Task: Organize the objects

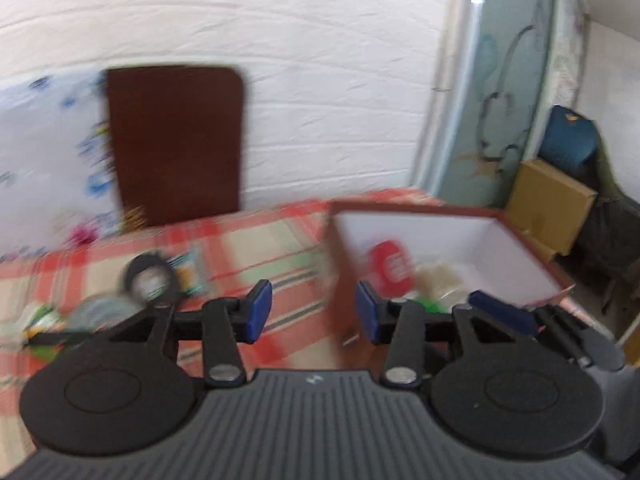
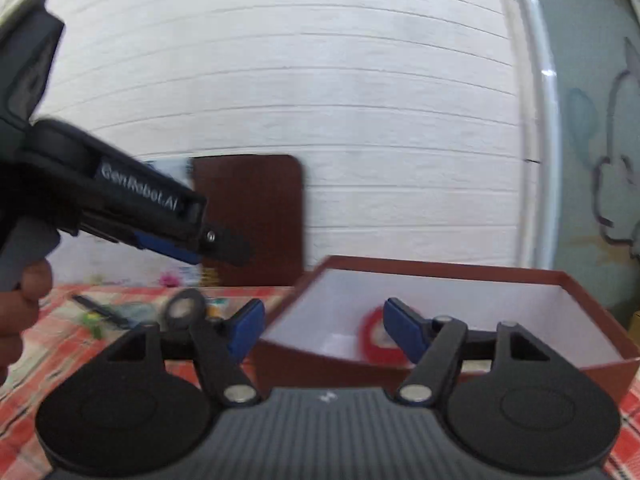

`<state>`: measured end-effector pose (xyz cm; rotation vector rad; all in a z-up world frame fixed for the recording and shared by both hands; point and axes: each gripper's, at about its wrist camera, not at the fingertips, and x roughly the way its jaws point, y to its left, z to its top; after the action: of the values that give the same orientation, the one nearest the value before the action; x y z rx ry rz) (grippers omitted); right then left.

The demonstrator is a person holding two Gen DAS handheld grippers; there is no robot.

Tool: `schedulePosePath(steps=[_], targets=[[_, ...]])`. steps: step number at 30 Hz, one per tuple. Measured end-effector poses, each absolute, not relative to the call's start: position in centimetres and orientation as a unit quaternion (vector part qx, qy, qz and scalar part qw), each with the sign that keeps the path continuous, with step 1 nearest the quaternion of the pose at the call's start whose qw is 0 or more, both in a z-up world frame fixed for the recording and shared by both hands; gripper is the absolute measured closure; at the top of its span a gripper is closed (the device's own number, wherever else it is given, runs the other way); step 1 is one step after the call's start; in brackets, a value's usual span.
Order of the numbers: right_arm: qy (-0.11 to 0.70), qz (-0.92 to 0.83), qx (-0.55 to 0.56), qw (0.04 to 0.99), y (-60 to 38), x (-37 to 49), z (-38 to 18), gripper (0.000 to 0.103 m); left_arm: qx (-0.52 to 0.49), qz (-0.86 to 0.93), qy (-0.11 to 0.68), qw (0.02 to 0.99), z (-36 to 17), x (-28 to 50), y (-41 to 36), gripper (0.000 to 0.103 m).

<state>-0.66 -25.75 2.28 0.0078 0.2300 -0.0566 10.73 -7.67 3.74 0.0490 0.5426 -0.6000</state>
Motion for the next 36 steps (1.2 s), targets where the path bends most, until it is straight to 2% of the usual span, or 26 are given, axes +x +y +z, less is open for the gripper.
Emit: schedulePosePath(steps=[7,9,14,19,20,22,23,24,26,28,32,36], targets=[[0.209,0.104,-0.049,0.971,-18.3,2.3,0.0,0.037,-0.008,-0.134,0.344,0.929,-2.0,13.3,3.8,0.055],[0.225,0.114,-0.057,0.966,-17.0,4.1,-0.4,0.037,-0.016,-0.096,0.346,0.933,-3.4,13.4,6.3,0.050],[0.225,0.137,-0.077,0.961,-13.2,8.7,-0.2,0.037,-0.039,-0.047,0.354,0.933,-5.9,13.6,10.6,0.048],[0.194,0.168,-0.200,0.946,-5.1,12.7,-1.4,0.040,-0.077,-0.053,0.357,0.929,-5.5,12.5,12.7,0.045],[0.185,0.167,-0.226,0.942,-3.7,13.2,-2.0,0.045,-0.083,-0.054,0.357,0.929,-5.4,12.3,13.0,0.045],[0.179,0.156,-0.273,0.932,-1.5,14.9,-3.5,0.069,-0.093,-0.055,0.355,0.929,-5.3,11.8,13.4,0.045],[0.188,0.153,-0.283,0.928,-1.1,15.6,-3.9,0.078,-0.097,-0.057,0.352,0.929,-5.1,11.6,13.6,0.045],[0.180,0.146,-0.283,0.931,-1.2,15.6,-3.9,0.080,-0.102,-0.059,0.348,0.930,-4.9,11.4,13.7,0.045],[0.153,0.120,-0.251,0.948,-2.7,14.4,-2.4,0.085,-0.110,-0.067,0.341,0.931,-4.5,11.0,13.7,0.045],[0.156,0.123,-0.149,0.969,-6.2,12.6,0.9,0.085,-0.114,-0.079,0.334,0.933,-4.0,10.8,13.2,0.045],[0.209,0.150,0.073,0.964,-14.8,7.3,5.6,0.085,-0.117,-0.121,0.329,0.929,-3.5,10.5,11.2,0.045],[0.283,0.171,0.200,0.922,-20.0,3.6,4.5,0.085,-0.118,-0.166,0.344,0.916,-3.7,10.0,8.8,0.043]])
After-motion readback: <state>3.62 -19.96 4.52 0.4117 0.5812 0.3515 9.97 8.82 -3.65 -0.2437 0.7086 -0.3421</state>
